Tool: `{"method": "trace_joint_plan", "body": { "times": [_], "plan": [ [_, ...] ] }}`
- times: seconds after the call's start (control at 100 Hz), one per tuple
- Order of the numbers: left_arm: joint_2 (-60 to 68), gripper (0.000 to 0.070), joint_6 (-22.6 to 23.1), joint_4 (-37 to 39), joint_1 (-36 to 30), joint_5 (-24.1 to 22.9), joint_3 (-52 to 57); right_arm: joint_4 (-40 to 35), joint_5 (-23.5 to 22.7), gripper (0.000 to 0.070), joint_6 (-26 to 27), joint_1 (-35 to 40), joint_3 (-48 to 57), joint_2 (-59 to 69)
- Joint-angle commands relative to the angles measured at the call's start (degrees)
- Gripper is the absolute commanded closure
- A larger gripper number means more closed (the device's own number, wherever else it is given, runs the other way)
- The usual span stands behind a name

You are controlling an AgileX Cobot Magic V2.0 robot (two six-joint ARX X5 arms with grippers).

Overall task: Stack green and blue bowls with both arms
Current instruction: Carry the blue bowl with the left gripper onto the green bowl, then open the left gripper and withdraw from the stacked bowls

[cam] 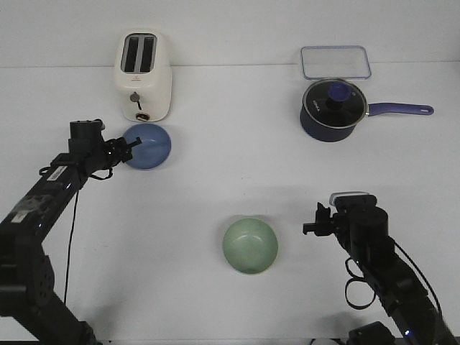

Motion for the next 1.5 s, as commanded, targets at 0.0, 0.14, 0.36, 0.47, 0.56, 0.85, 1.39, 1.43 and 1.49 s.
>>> {"method": "trace_joint_plan", "body": {
  "times": [0.0,0.14,0.36,0.47,0.56,0.85,1.39,1.43,1.49],
  "plan": [
    [-4.0,0.0686,4.0,-2.64,-1.57,0.83,1.16,1.01,-0.11,0.0422,0.37,-2.12,-1.92,0.48],
    [-12.2,0.0686,6.8,-7.78,-6.01,4.35,-0.63,1.22,-0.28,0.0422,0.28,-5.9,-4.28,0.48],
    [-24.33,0.0686,5.79,-7.48,-18.8,9.77,-10.86,2.6,-3.06,0.0422,-0.24,-7.41,-4.31,0.46],
    [-25.75,0.0686,5.42,-7.15,-26.21,9.77,-13.35,2.71,-4.0,0.0422,-0.28,-7.39,-4.31,0.44],
    [-24.68,0.0686,5.44,-5.95,-31.8,9.75,-13.49,2.73,-4.74,0.0422,-0.48,-7.39,-4.31,0.46],
    [-15.91,0.0683,5.57,-0.77,-41.07,9.49,-13.49,2.69,-5.09,0.0422,-0.61,-7.39,-4.31,0.44],
    [-24.26,0.0295,8.9,-1.62,-34.16,2.38,-12.63,3.48,-5.18,0.0422,-1.95,-7.39,-4.31,0.31],
    [-26.53,0.035,9.97,-2.75,-32.2,-1.46,-12.63,4.15,-5.33,0.0423,-2.14,-7.39,-4.31,0.24],
    [-29.9,0.0516,12.57,-4.17,-29.16,-8.15,-12.63,5.95,-7.34,0.0459,-2.89,-7.39,-4.31,-0.15]
  ]
}}
